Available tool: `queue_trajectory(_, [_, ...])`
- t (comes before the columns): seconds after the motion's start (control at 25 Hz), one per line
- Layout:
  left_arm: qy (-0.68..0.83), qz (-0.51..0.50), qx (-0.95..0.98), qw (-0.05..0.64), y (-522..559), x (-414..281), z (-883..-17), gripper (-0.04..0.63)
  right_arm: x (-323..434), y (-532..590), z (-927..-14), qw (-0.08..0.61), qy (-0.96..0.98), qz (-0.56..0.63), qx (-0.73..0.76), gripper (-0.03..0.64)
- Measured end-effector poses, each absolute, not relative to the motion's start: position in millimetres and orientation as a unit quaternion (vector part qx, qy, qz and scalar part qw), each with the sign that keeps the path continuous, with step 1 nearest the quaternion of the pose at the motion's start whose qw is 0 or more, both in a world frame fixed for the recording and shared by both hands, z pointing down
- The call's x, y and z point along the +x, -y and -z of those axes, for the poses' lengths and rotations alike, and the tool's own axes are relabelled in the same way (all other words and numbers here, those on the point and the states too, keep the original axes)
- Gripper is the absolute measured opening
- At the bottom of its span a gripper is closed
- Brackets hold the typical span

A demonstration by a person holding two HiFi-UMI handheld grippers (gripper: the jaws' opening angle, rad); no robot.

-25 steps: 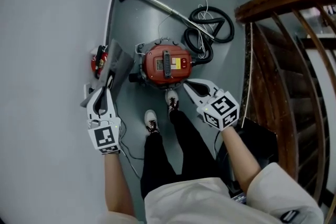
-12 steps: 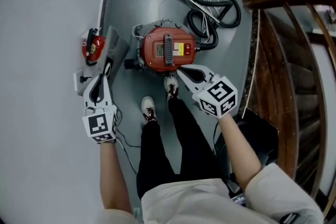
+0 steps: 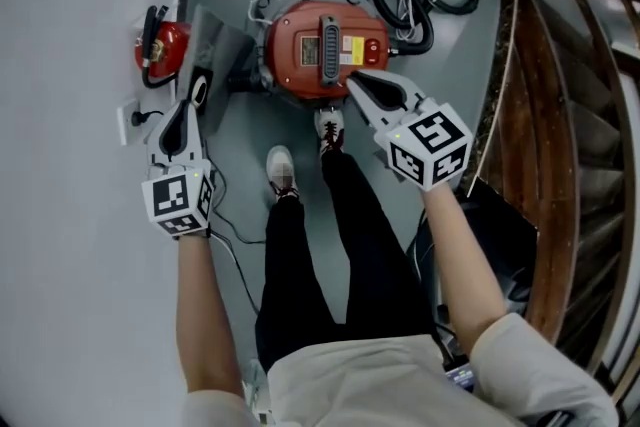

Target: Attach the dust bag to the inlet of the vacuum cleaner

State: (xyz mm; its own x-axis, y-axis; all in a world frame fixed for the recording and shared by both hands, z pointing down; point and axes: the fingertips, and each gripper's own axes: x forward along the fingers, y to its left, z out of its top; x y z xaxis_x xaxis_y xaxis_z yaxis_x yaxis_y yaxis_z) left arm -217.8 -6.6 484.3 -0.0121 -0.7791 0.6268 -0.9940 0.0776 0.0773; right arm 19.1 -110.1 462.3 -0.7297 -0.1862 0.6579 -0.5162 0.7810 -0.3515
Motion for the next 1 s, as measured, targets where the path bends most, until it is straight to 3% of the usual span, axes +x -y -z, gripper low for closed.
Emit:
queue_trajectory(0.36, [0.675,-0.207,0.644,0.296,-1,-207,-537,0.020,23,117,-509,0.312,0.879,-0.292,0.212,0.035])
queue_trajectory(0.52, [0.675,-0.210,0.637,0.307,-5,-204,-555,0.020,17,118,-526,0.307,0.878,-0.306,0.202,0.114])
queue_trajectory(1.0, [0.668,-0.212,0.630,0.334,-13,-190,-597,0.020,20,121,-565,0.283,0.869,-0.358,0.189,0.190])
